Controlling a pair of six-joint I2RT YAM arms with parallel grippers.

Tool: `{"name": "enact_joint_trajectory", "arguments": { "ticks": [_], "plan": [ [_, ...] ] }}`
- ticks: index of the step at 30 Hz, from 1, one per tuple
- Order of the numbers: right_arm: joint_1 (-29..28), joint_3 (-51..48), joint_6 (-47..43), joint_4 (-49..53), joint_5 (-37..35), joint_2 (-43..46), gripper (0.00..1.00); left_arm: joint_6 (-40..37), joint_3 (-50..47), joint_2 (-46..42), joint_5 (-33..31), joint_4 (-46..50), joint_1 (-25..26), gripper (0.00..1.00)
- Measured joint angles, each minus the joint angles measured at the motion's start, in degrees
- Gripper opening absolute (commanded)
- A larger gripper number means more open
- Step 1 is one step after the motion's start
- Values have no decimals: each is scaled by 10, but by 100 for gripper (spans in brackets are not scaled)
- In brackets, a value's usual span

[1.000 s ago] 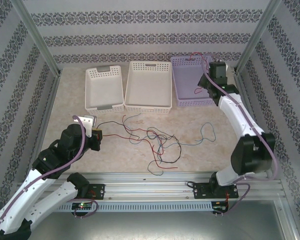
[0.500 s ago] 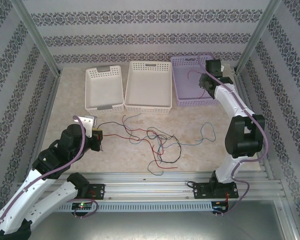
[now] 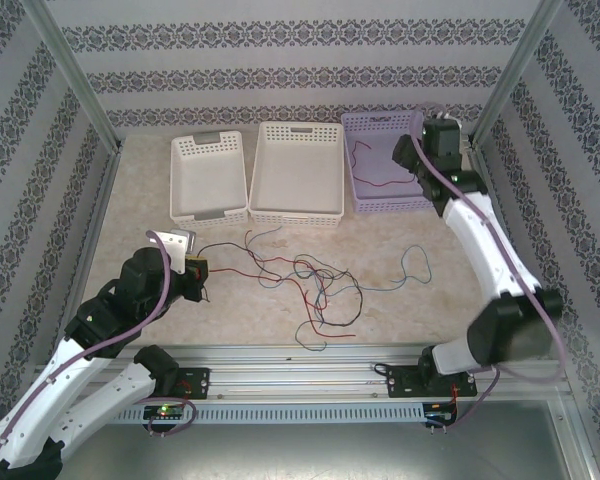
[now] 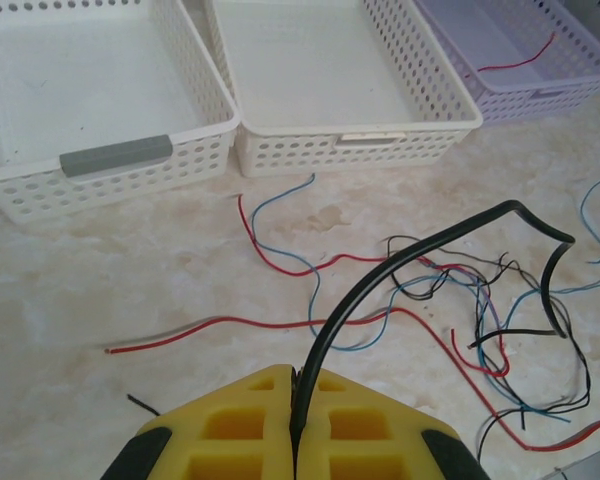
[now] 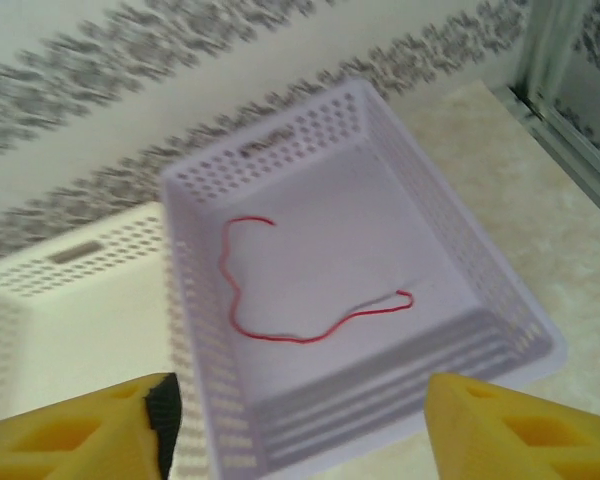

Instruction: Untangle the cables

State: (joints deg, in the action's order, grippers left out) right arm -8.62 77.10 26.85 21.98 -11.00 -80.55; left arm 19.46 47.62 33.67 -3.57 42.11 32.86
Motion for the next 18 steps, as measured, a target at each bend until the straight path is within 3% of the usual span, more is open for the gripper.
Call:
{"name": "enact_joint_trajectory", "arguments": {
  "ticks": [4, 7, 13, 18],
  "plan": [
    [-49, -92, 0, -26, 6, 113, 74, 0, 43, 35, 8, -5, 0, 0],
    [-72, -165, 9, -32, 10, 187, 97, -3, 106, 81, 14, -21, 0, 0],
    [-106, -281, 8, -7, 9, 344, 98, -14, 237, 193, 31, -77, -1, 0],
    [-129, -322, 1, 43, -2, 459, 98, -22, 312, 297, 46, -143, -3, 0]
  ]
}}
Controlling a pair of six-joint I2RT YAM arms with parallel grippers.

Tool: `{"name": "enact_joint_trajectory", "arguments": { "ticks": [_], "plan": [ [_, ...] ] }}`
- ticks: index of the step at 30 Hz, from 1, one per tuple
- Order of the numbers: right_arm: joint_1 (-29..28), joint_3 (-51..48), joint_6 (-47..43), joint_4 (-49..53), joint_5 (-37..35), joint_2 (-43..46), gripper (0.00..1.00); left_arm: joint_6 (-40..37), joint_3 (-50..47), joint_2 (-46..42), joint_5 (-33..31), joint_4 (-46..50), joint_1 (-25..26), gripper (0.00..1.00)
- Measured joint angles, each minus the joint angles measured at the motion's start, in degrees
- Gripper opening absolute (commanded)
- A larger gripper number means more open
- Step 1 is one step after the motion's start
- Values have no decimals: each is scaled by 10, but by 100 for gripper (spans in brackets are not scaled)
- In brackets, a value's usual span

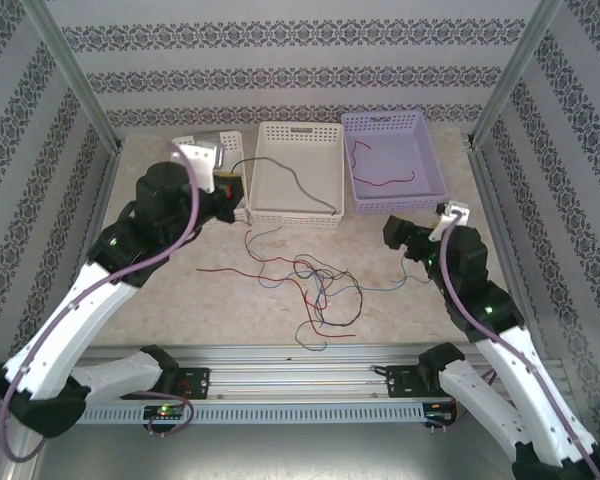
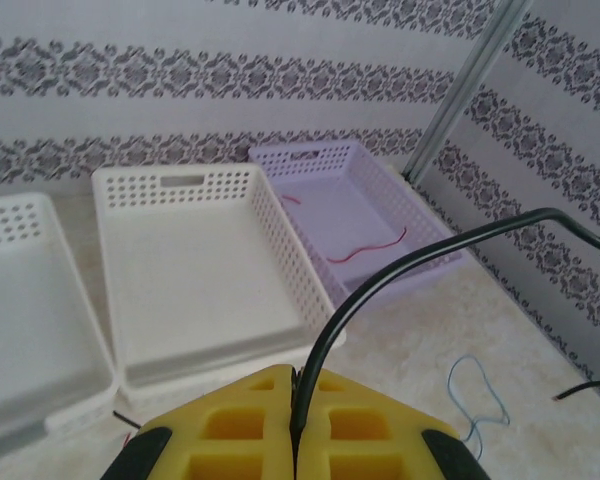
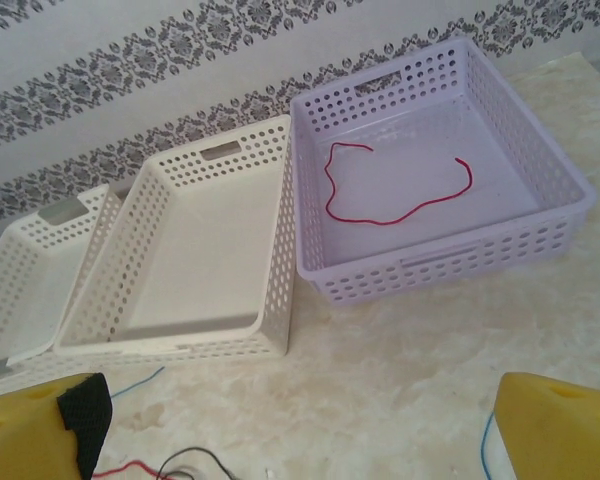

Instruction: Untangle the cables

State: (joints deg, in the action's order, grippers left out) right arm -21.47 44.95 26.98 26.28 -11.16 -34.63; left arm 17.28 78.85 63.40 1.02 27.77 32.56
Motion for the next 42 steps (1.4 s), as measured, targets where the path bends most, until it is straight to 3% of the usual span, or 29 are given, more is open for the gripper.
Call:
{"name": "enact_joint_trajectory", "arguments": {
  "ticks": [7, 23, 42],
  "plan": [
    [-9, -29, -1, 81, -3, 110, 98, -4, 74, 150, 14, -81, -5, 0],
    [-13, 20, -52, 208, 50, 163, 98, 23, 139, 422, 18, -234, -45, 0],
    [-13, -5, -90, 220, 52, 221, 98, 46, 187, 580, 1, -273, -46, 0]
  ]
}}
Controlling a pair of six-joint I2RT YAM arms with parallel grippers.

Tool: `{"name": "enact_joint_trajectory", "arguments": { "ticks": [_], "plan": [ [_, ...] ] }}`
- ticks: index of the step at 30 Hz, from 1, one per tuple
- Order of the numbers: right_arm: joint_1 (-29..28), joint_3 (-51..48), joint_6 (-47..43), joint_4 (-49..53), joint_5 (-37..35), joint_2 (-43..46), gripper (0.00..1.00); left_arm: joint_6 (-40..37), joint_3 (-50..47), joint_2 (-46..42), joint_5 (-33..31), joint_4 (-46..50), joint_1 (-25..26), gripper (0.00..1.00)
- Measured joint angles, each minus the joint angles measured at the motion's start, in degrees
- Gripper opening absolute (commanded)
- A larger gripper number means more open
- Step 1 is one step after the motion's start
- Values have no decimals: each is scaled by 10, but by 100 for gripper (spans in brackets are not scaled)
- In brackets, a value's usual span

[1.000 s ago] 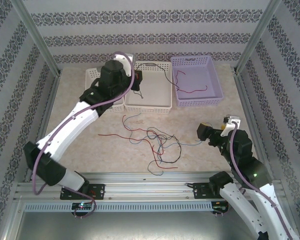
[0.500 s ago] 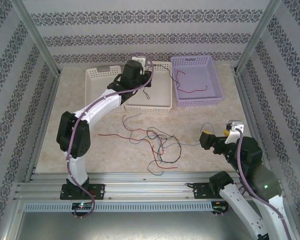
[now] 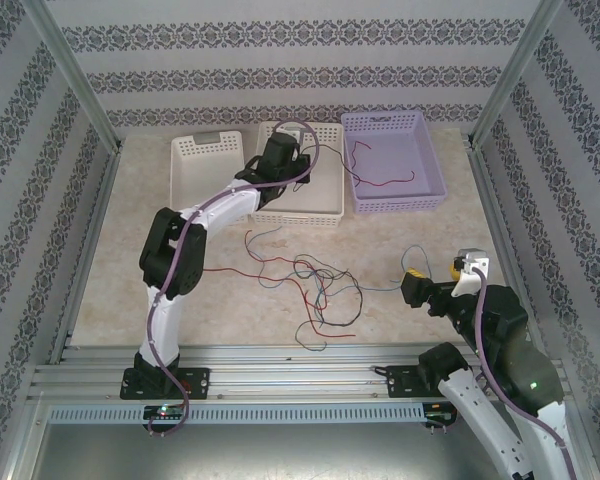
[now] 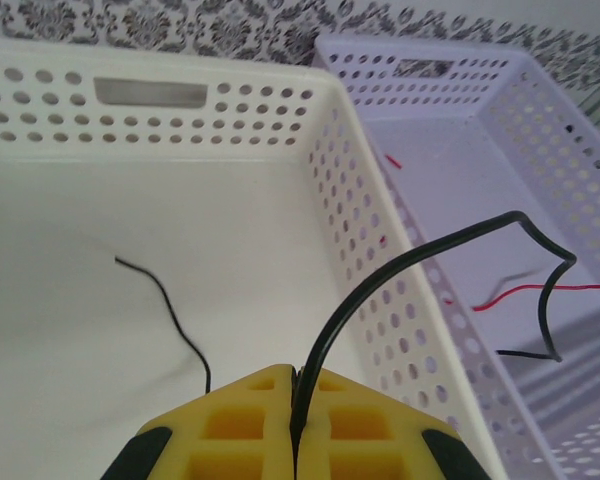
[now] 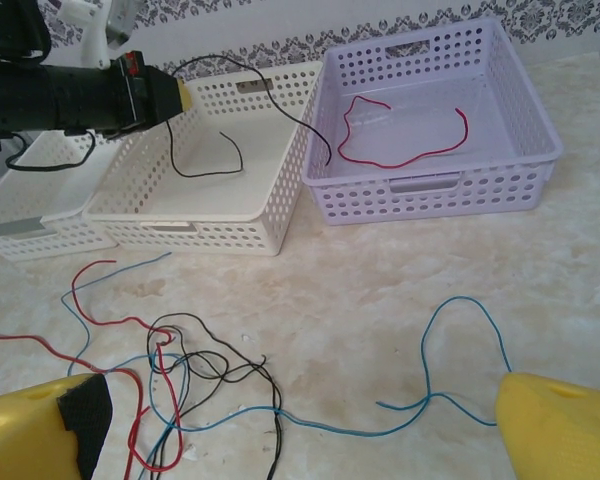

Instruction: Untangle the cables

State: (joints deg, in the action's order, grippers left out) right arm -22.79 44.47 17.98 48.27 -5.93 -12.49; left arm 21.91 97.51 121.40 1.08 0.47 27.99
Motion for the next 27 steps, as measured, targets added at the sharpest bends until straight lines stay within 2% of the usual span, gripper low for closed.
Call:
{"name": "enact_joint_trajectory", "arguments": {
  "ticks": [9, 19, 27],
  "plan": [
    [14, -1, -5, -2, 10, 0, 98, 47, -92, -18, 9, -71, -32, 0],
    [36, -5, -13, -5, 25, 0, 98, 114, -175, -143, 46, -190, -41, 0],
    [36, -5, -15, -5, 26, -5, 98, 131, -242, -163, 43, -228, -48, 0]
  ]
}}
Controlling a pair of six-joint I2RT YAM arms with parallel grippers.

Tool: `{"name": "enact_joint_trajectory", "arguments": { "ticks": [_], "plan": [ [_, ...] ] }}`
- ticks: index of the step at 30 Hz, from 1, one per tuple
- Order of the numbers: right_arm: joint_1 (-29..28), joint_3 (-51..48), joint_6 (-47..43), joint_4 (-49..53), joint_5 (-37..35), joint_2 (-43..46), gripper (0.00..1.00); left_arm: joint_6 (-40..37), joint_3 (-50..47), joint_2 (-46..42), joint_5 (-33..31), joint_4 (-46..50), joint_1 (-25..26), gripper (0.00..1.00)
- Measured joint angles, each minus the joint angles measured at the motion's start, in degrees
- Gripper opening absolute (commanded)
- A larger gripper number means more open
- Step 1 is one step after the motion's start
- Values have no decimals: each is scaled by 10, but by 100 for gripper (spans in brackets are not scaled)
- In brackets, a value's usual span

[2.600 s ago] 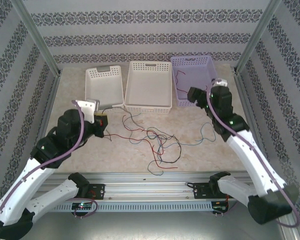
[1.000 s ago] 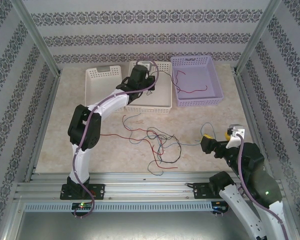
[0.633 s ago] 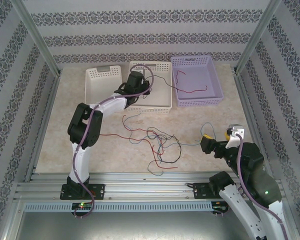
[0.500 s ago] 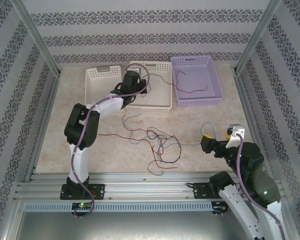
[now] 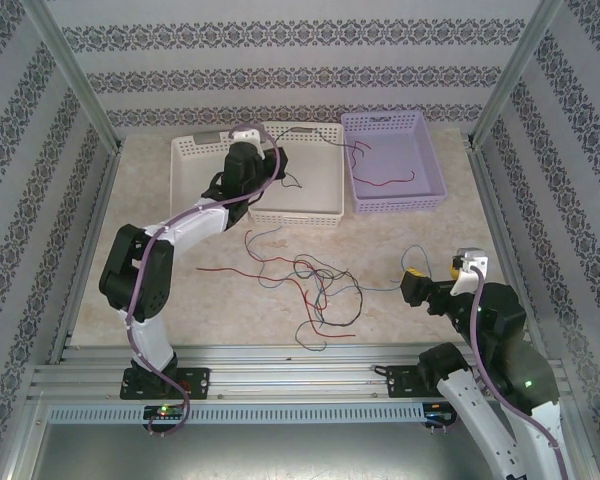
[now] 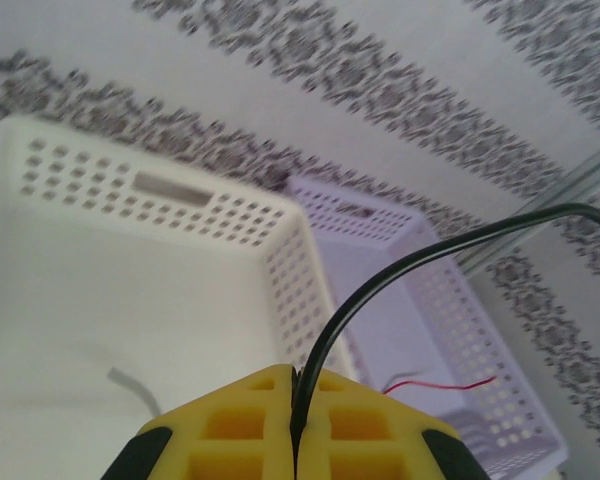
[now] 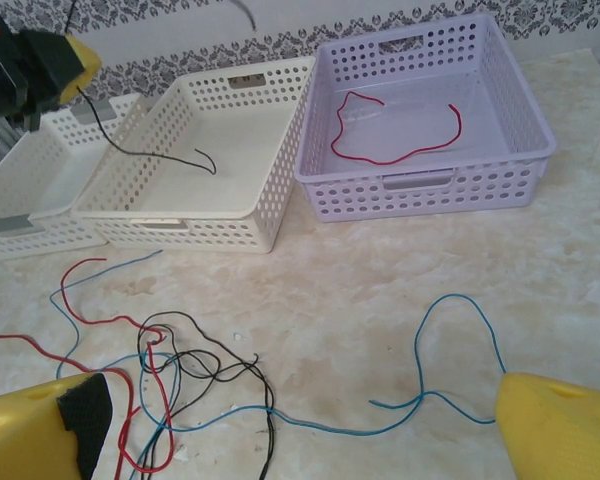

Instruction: Untangle the cables

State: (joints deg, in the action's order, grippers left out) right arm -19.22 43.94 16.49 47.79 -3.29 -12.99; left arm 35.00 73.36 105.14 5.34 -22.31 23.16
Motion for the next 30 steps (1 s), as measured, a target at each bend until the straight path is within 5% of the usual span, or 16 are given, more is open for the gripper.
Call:
{"name": "enact_joint_trajectory", "arguments": {
  "ticks": [17, 30],
  "plan": [
    [0, -2, 0, 0, 6, -3, 98, -3, 31, 80, -69, 89, -12, 0],
    [0, -2, 0, 0, 12, -9, 98, -29, 83, 106, -69, 194, -12, 63]
  ]
}}
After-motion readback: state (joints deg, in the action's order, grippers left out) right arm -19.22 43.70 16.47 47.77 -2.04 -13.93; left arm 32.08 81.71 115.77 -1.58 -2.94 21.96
